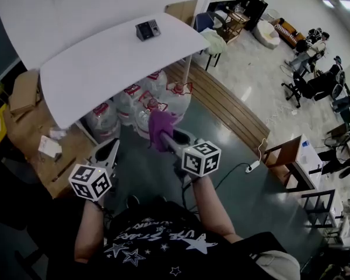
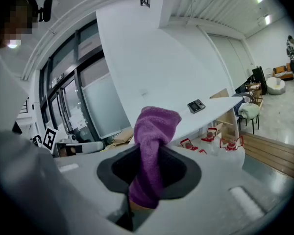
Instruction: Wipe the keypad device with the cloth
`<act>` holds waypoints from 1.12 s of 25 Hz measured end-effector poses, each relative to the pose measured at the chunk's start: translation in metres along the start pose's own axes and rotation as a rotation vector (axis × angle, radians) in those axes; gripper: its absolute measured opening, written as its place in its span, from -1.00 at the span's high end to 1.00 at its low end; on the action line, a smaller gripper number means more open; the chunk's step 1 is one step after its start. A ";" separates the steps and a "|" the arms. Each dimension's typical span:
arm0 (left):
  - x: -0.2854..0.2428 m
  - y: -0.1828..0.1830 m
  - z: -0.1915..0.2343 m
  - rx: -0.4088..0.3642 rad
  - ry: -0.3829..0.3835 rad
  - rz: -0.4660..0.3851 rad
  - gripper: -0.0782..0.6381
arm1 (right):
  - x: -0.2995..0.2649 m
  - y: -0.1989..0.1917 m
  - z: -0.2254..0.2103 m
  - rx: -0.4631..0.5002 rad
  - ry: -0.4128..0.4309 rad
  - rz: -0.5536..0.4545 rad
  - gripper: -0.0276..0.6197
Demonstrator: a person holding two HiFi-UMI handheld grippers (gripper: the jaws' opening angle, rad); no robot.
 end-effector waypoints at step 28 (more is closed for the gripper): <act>-0.040 -0.032 -0.072 -0.058 0.084 0.018 0.76 | 0.053 -0.011 -0.069 -0.016 0.015 0.010 0.61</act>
Point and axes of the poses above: the fingertips, and each gripper's own axes: x backward along the fingers, z to its left, y out of its top, the point moved 4 cm from there along x, backward along the fingers, and after that the axes turned 2 degrees about -z, right-handed, at the moved point
